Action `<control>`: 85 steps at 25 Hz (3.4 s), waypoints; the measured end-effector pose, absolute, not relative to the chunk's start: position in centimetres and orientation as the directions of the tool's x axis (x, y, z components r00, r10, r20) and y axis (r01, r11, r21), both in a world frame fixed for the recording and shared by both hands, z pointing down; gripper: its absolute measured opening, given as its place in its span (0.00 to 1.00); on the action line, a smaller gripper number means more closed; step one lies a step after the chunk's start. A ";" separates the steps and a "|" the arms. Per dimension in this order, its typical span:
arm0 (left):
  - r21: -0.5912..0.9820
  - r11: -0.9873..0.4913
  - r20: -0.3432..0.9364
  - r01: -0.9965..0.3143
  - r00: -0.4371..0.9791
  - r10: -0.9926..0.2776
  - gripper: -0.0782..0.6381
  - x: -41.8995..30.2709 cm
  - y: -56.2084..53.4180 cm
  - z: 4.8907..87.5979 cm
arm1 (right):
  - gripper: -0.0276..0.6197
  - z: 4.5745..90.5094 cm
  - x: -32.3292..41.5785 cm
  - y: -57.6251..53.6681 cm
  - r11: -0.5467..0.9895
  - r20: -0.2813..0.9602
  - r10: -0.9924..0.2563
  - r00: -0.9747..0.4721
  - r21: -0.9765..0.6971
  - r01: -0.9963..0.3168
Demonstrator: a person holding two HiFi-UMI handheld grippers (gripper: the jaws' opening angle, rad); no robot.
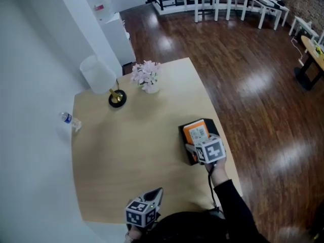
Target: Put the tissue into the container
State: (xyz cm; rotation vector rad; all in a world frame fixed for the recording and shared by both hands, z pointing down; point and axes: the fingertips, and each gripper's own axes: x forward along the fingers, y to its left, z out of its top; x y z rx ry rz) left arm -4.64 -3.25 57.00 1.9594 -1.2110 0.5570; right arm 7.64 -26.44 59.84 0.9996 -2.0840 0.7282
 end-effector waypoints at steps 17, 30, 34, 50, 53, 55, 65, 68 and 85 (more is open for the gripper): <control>0.368 -0.220 0.727 -0.903 0.428 -0.537 0.11 -5.4 -2.5 58.1 | 0.81 62.7 6.1 -28.9 0.517 0.781 -0.447 -0.436 -0.173 -0.839; 0.341 -0.283 0.688 -0.896 0.443 -0.574 0.11 -4.8 -2.7 56.4 | 0.81 54.2 7.9 -24.7 0.547 0.672 -0.528 -0.520 -0.199 -0.813; 0.338 -0.305 0.674 -0.890 0.455 -0.582 0.11 -5.0 -2.6 56.1 | 0.80 51.4 8.0 -19.8 0.572 0.627 -0.516 -0.584 -0.256 -0.780; 0.331 -0.381 0.643 -0.863 0.502 -0.578 0.11 -6.5 1.3 55.3 | 0.05 56.4 4.3 -2.3 0.635 0.656 -0.335 -0.676 -0.373 -0.677; 0.329 -0.380 0.648 -0.865 0.499 -0.575 0.11 -7.0 2.4 55.6 | 0.05 56.7 3.1 -1.1 0.672 0.667 -0.308 -0.679 -0.353 -0.651; 0.329 -0.377 0.649 -0.866 0.498 -0.575 0.11 -7.4 2.8 55.6 | 0.05 56.3 2.5 -0.8 0.681 0.657 -0.305 -0.690 -0.356 -0.640; 0.318 -0.383 0.634 -0.867 0.495 -0.594 0.11 -7.9 3.4 54.8 | 0.05 55.8 1.8 0.1 0.738 0.639 -0.312 -0.703 -0.303 -0.602; 0.316 -0.385 0.630 -0.867 0.495 -0.598 0.11 -7.9 3.5 54.6 | 0.05 55.7 1.9 0.4 0.738 0.641 -0.309 -0.703 -0.305 -0.602; 0.303 -0.385 0.631 -0.872 0.486 -0.605 0.11 -7.7 3.6 54.6 | 0.05 55.4 1.8 0.8 0.740 0.627 -0.289 -0.723 -0.333 -0.584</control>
